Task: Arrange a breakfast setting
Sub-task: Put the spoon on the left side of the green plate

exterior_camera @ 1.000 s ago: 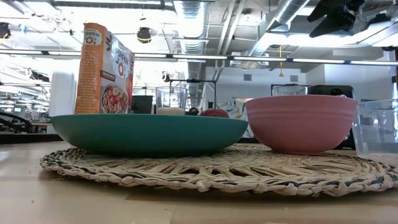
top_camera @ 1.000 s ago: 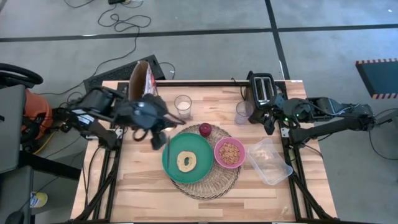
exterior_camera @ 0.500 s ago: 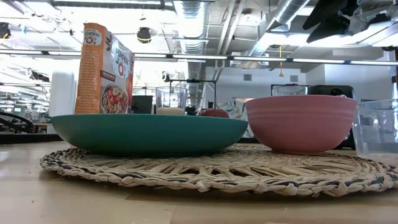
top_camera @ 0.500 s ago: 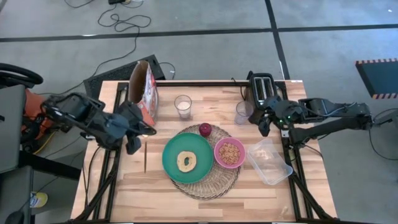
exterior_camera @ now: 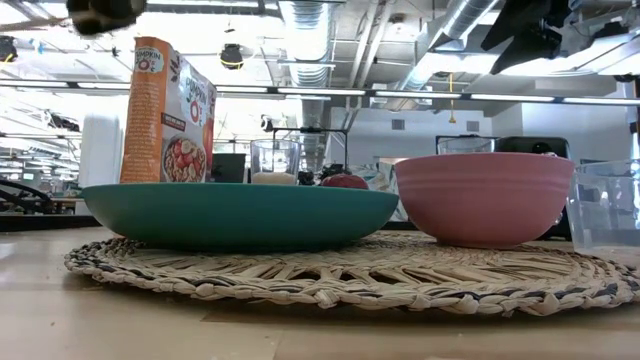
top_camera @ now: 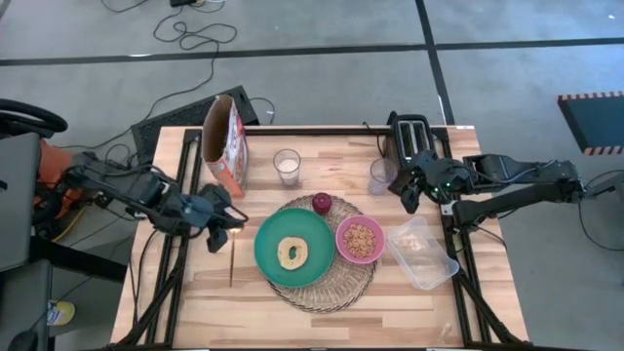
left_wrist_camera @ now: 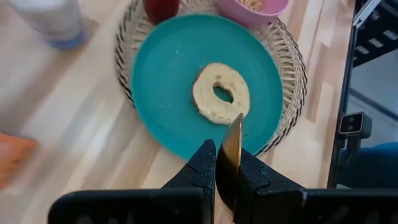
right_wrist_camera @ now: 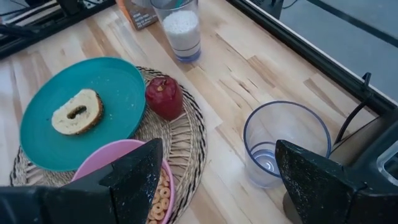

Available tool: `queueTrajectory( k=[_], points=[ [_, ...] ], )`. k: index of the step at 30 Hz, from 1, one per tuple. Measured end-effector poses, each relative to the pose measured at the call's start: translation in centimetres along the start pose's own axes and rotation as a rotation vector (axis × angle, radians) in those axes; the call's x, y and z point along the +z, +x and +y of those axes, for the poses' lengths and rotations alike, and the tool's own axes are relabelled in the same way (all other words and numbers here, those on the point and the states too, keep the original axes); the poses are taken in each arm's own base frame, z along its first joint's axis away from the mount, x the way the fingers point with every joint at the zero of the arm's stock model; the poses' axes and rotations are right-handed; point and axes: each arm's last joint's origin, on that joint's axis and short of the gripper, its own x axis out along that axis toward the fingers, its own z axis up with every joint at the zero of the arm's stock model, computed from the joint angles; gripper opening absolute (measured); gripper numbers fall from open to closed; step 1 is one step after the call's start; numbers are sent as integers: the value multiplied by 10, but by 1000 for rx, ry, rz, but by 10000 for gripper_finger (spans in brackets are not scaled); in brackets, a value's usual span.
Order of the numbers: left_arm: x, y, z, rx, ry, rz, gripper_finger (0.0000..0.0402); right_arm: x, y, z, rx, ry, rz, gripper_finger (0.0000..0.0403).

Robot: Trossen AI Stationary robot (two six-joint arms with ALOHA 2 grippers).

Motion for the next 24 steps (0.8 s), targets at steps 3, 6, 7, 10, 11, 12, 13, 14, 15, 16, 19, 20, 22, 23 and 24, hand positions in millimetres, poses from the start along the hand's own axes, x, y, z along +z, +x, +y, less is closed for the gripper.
queueTrajectory(
  k=[3, 6, 7, 10, 11, 12, 13, 14, 15, 16, 19, 20, 22, 23, 24],
  points=[
    [-10, 18, 10, -48, -31, -3, 5, 0, 0, 0, 0, 15, 0, 337],
    [-22, 35, 23, -54, -60, 11, 5, 0, 0, 0, 0, 18, 0, 337],
    [-26, 41, 27, -53, -67, 21, 5, 0, 0, 0, 0, 20, 0, 337],
    [-37, 57, 37, -47, -87, 71, 5, 0, 0, 0, 0, 23, 0, 337],
    [-41, 63, 39, -53, -94, 82, 5, 0, 0, 0, 0, 23, 0, 337],
    [-43, 68, 41, -64, -100, 87, 5, 0, 0, 0, 0, 24, 1, 337],
    [-45, 72, 43, -74, -109, 88, 5, 0, 0, 0, 0, 25, 1, 337],
    [-48, 77, 45, -78, -113, 86, 5, 0, 0, 0, 0, 25, 1, 337],
    [-50, 81, 47, -78, -119, 84, 5, 0, 0, 0, 0, 26, 1, 337],
    [-53, 85, 49, -78, -126, 82, 5, 0, 0, 0, 0, 28, 1, 337],
    [-58, 96, 56, -83, -154, 75, 5, 0, 0, 0, -1, 34, 1, 337],
    [-60, 99, 58, -90, -160, 75, 5, 0, 0, 0, 0, 34, 1, 337],
    [-64, 105, 63, -89, -171, 83, 5, 0, 0, 0, -1, 34, 1, 337],
    [-67, 108, 66, -85, -177, 84, 5, 0, 0, 0, -1, 34, 1, 337],
    [-69, 111, 68, -84, -186, 82, 5, 0, 0, 0, -1, 37, 1, 337]
  ],
)
